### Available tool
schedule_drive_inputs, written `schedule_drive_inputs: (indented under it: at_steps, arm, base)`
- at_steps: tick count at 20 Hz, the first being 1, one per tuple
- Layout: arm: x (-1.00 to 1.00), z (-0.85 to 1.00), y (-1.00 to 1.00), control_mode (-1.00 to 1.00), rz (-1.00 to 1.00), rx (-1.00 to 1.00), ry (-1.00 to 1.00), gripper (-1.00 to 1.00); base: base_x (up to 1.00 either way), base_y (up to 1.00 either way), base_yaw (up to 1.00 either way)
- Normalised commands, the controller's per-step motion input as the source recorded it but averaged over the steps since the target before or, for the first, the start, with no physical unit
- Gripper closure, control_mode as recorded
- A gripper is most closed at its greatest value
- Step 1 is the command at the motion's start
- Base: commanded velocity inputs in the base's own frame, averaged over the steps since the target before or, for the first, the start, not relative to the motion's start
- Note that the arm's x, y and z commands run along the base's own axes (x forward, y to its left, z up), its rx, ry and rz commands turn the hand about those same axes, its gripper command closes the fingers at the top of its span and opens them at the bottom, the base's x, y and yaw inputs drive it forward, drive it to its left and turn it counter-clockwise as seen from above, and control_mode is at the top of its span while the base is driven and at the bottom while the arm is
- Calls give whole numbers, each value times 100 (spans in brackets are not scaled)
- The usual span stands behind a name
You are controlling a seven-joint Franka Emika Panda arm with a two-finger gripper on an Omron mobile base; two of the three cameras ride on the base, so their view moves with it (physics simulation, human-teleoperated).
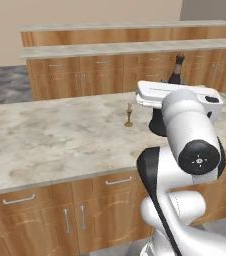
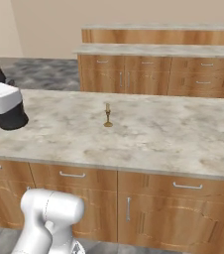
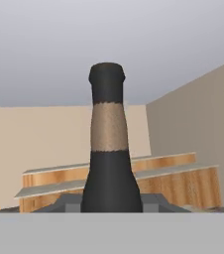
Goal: Open the cabinet directly in front. Then move the liquor and the mug to the dining counter with the candle on it.
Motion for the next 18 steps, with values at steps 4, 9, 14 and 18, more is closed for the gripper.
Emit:
schedule_drive_inputs:
  at_steps: [4,9,14,18]
  arm:
    - [60,-21,-17,-100,0,0,13,100]
    - [42,-42,0,-100,6,0,17,100]
    - [50,-44,0,-100,9,0,19,100]
    - [54,-27,0,-100,9,0,13,100]
  base:
    - [0,0,0]
    - [0,0,0]
    - [0,0,0]
    - [0,0,0]
